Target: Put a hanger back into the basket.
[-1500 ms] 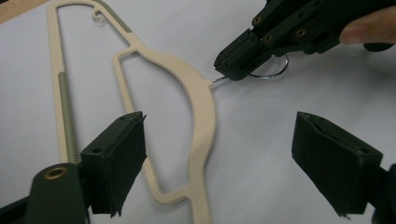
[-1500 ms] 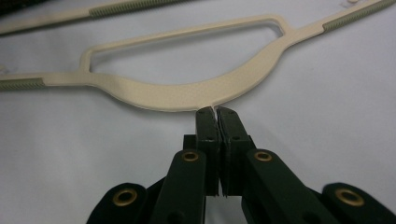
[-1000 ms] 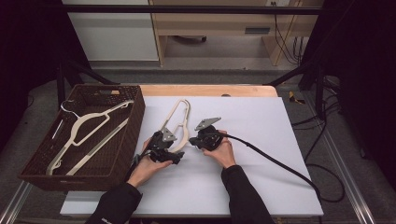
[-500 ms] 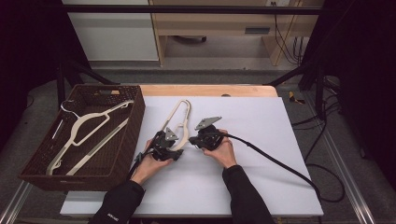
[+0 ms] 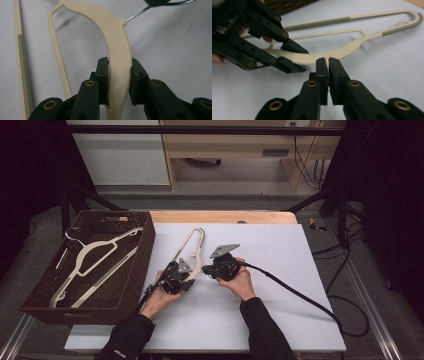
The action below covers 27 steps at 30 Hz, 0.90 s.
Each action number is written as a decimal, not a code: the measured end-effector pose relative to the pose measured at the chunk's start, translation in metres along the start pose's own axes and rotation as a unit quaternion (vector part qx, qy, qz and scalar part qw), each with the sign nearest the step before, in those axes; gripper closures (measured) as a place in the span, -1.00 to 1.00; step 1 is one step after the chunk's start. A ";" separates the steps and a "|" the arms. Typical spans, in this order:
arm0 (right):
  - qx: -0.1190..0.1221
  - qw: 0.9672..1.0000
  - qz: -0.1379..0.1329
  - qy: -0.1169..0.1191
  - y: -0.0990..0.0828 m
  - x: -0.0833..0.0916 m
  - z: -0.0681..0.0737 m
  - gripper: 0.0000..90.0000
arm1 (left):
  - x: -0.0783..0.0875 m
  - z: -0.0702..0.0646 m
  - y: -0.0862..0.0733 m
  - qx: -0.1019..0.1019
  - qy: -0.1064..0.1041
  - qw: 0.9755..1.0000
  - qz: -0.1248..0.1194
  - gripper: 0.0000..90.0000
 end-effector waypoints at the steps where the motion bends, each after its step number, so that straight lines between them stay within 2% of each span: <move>1: 0.000 1.000 0.000 0.000 0.000 0.000 0.000 0.88 | 0.000 0.000 0.000 0.000 0.000 1.000 0.000 0.62; 3: 0.002 1.000 -0.013 -0.008 0.005 0.010 0.003 0.73 | 0.007 0.000 0.001 0.001 0.002 1.000 -0.005 0.64; 4: 0.002 1.000 -0.013 -0.008 0.005 0.010 0.003 0.73 | 0.007 0.000 0.001 0.001 0.002 1.000 -0.005 0.64; 7: 0.011 0.999 -0.038 -0.025 0.012 0.028 0.008 0.43 | 0.018 0.002 0.003 0.005 0.009 1.000 -0.009 0.66; 10: 0.007 0.996 -0.075 -0.040 0.019 0.048 0.011 0.17 | 0.027 0.006 0.004 0.014 0.013 1.000 -0.015 0.67; 12: 0.004 0.995 -0.084 -0.049 0.020 0.059 0.012 0.04 | 0.032 0.008 0.005 0.018 0.018 0.999 -0.019 0.68; 13: 0.004 0.995 -0.084 -0.049 0.020 0.059 0.012 0.04 | 0.032 0.008 0.005 0.018 0.018 0.999 -0.019 0.69; 14: -0.003 0.993 -0.095 -0.067 0.020 0.072 0.011 -0.10 | 0.037 0.009 0.005 0.020 0.024 0.999 -0.021 0.69; 19: -0.030 0.989 -0.117 -0.088 0.010 0.097 0.008 -0.29 | 0.045 0.013 0.006 0.028 0.026 0.999 -0.026 0.71; 27: -0.044 0.987 -0.116 -0.102 -0.019 0.120 0.007 -0.41 | 0.058 0.017 0.008 0.040 0.033 0.998 -0.036 0.75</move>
Point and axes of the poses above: each handheld gripper's, and its own axes: x roughly backward along the jaws, y roughly out of its top, z roughly to its left, the point moved 3 cm from there along -x, roughly forward along the jaws, and after that the axes turned 6 degrees about y, right-handed, at the moved point
